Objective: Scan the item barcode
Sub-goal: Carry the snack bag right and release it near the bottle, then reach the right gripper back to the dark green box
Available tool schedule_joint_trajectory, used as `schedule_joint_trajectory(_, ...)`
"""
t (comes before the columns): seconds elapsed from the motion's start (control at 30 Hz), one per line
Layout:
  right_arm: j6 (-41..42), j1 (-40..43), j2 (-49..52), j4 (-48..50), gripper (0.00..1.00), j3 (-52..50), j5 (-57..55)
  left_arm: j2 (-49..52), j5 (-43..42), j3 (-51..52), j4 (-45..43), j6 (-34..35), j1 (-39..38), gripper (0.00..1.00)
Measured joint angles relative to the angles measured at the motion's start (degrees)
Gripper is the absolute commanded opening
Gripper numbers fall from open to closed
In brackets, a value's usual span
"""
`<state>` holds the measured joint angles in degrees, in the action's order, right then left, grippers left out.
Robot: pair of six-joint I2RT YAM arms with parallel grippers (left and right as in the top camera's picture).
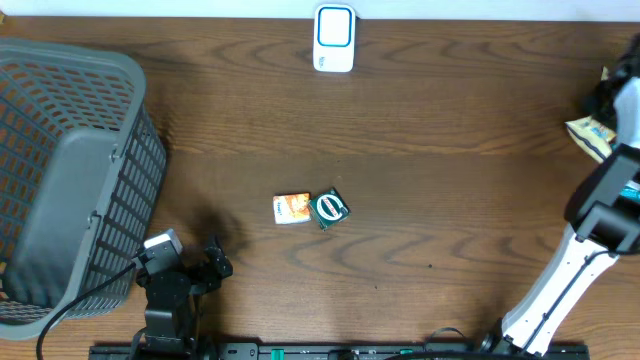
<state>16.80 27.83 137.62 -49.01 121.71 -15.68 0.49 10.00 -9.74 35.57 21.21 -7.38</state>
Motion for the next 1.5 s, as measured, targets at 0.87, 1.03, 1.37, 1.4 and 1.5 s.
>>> schedule_joint_trajectory(0.87, 11.52, -38.51, -25.66, -35.34, 0.92, 0.68, 39.60, 0.00, 0.00, 0.00, 0.00, 0.00, 0.00, 0.98)
schedule_joint_trajectory(1.03, 13.18, -51.71, -24.41, -36.81, 0.43, -0.90, 33.03, 0.00, 0.00, 0.00, 0.00, 0.00, 0.00, 0.98)
schedule_joint_trajectory(1.37, 14.32, -70.18, -23.74, -22.82, 0.28, -14.84, 22.40, 0.00, -0.02, 0.00, 0.00, 0.00, 0.00, 0.98)
schedule_joint_trajectory(1.4, 14.32, -71.04, -23.71, -19.45, 0.28, -16.68, 21.70, 0.00, -0.02, 0.00, 0.00, 0.00, 0.00, 0.98)
schedule_joint_trajectory(1.5, 14.03, -72.30, -23.63, -9.90, 0.26, -21.79, 20.04, 0.00, -0.02, 0.00, 0.00, 0.00, 0.00, 0.98)
